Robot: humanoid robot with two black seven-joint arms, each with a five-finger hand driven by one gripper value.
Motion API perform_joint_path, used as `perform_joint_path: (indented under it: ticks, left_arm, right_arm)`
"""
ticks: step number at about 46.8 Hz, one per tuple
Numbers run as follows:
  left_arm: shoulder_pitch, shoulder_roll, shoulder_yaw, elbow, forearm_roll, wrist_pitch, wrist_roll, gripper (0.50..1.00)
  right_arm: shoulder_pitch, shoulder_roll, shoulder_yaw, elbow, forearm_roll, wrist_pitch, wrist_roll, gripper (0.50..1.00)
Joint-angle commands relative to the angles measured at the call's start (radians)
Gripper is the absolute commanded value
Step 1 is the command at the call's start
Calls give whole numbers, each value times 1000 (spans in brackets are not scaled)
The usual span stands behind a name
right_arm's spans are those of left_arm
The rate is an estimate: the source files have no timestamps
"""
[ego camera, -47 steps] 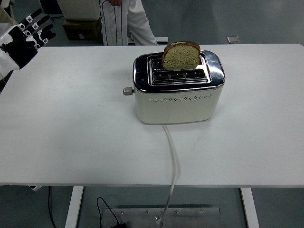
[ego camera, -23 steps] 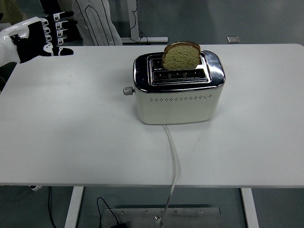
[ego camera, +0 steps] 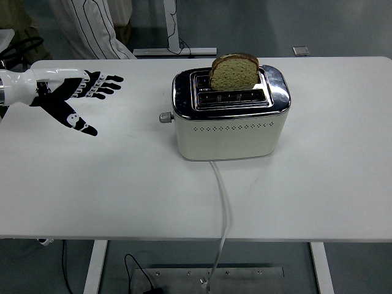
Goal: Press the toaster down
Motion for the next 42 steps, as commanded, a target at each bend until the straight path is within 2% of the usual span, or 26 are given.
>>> perform_joint_path:
  ticks: [1, 6, 16, 29, 42]
  left_arm:
    - [9, -8, 0, 0, 79, 3, 0, 1000]
    - [29, -42, 0, 0, 140, 12, 0, 1000]
    - [54, -113, 0, 7, 154, 49, 0, 1000]
    - [59, -203, 2, 47, 206, 50, 0, 1000]
    - [69, -214, 2, 60, 211, 50, 0, 1000]
  right_arm:
    - [0, 0, 0, 0, 1, 0, -1, 998]
    - [0, 0, 0, 0, 1, 0, 1, 998]
    - [0, 0, 0, 0, 1, 0, 1, 998]
    - [0, 0, 0, 0, 1, 0, 1, 998]
    - [0, 0, 2, 0, 1, 0, 1, 998]
